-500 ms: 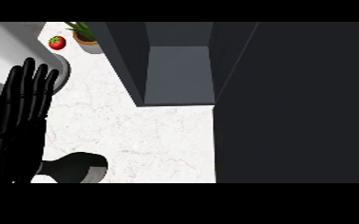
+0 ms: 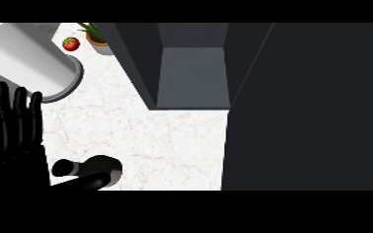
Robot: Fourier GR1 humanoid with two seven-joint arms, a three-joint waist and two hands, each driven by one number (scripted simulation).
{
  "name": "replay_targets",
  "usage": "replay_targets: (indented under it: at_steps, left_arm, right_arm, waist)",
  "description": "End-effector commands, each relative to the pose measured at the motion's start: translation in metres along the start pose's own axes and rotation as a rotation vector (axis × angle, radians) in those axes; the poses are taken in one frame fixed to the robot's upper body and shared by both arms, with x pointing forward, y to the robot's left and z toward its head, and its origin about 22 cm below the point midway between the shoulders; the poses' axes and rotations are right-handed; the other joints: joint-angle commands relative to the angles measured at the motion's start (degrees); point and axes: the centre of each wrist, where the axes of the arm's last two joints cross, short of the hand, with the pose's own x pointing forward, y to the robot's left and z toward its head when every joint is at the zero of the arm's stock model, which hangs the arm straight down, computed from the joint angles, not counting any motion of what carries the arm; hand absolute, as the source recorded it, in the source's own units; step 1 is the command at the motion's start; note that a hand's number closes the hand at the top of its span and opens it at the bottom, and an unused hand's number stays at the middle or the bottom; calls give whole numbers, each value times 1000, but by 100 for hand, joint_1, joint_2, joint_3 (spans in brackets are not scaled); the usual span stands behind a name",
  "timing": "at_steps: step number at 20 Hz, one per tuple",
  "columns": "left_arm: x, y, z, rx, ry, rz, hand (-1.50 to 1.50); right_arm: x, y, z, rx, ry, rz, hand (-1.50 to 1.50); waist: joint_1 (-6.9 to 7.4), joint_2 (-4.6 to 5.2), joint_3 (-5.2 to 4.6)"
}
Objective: Pick up the wine, place it into the cabinet and close the cabinet
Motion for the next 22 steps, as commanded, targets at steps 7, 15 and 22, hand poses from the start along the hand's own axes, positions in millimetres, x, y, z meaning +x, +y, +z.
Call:
replay_targets:
  at_steps: [7, 15, 22]
  left_arm:
    - [43, -56, 45, 132, 66, 141, -150]
    - [57, -89, 44, 141, 32, 132, -150]
    - [71, -80, 41, 197, 59, 134, -150]
  right_arm:
    - [44, 7, 25, 109, 64, -52, -150]
    - [71, 5, 20, 103, 68, -41, -150]
    - [83, 12, 13, 87, 54, -45, -150]
  waist:
    - [-9, 24, 26]
    - [-3, 29, 28]
    - [35, 23, 23]
